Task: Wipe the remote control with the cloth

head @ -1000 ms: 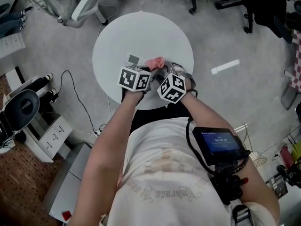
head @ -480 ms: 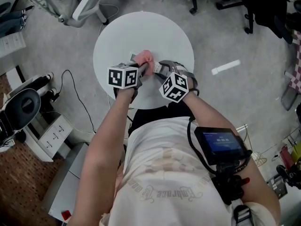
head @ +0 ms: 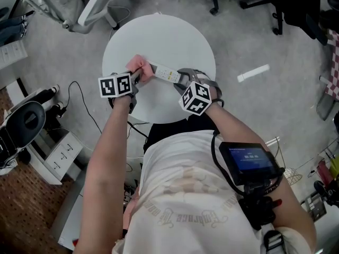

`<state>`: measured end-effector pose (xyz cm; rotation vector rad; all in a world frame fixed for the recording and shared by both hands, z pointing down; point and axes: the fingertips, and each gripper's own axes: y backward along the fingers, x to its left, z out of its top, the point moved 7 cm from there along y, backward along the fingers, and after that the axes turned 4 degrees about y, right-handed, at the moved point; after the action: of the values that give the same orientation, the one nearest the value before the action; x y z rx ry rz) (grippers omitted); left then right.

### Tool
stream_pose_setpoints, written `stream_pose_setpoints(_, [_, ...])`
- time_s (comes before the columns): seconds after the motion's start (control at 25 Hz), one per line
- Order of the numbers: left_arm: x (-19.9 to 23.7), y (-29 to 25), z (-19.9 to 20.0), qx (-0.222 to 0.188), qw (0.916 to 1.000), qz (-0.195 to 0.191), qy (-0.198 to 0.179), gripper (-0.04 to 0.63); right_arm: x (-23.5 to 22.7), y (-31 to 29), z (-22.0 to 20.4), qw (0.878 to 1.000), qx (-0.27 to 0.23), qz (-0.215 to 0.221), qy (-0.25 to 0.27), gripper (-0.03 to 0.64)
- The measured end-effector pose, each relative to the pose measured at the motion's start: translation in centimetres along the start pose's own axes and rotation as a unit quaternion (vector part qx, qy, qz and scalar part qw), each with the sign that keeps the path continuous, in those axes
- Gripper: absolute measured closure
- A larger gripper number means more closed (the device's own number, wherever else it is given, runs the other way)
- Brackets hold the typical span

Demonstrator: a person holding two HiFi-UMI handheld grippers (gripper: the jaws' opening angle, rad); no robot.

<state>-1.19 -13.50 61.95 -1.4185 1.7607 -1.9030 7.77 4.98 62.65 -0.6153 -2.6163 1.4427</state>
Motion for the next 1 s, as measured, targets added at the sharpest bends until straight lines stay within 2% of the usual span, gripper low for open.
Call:
stream_pose_setpoints(0.2, [1.7, 2.1, 2.2, -0.043, 0.9970, 0.059, -0.023, 0.574, 0.0, 0.0, 0.0, 1.000, 0.001, 0.003, -0.002, 0.408])
stream_pose_setpoints(0.28, [1.7, 2.9, 3.5, -0.055, 0.9934, 0.085, -0.054, 0.574, 0.0, 0.0, 0.0, 1.000, 0.001, 0.004, -0.002, 0.408])
stream_pose_setpoints(0.4, [1.6, 2.9, 4.6, -0.041, 0.9865, 0.117, -0.107, 0.574, -0.1, 0.0, 0.1, 1.000, 0.001, 0.003, -0.004, 0.408])
stream_pose_setpoints(0.48, [0.7, 2.1, 4.5, -0.023, 0.9855, 0.110, -0.127, 0.574, -0.1, 0.0, 0.2, 1.000, 0.000, 0.003, -0.007, 0.408])
stream_pose_setpoints(0.64, [-2.1, -0.2, 3.4, 0.020, 0.9833, 0.072, -0.166, 0.574, -0.3, 0.0, 0.4, 1.000, -0.001, 0.002, -0.009, 0.408])
stream_pose_setpoints(0.84, [-3.4, -1.0, 2.7, 0.028, 0.9850, 0.058, -0.161, 0.574, -0.3, 0.1, 0.3, 1.000, -0.001, -0.001, -0.006, 0.408])
stream_pose_setpoints(1.0, [-5.4, -1.7, 1.7, 0.042, 0.9827, 0.034, -0.177, 0.574, -0.3, 0.0, 0.3, 1.000, -0.001, -0.003, -0.010, 0.408])
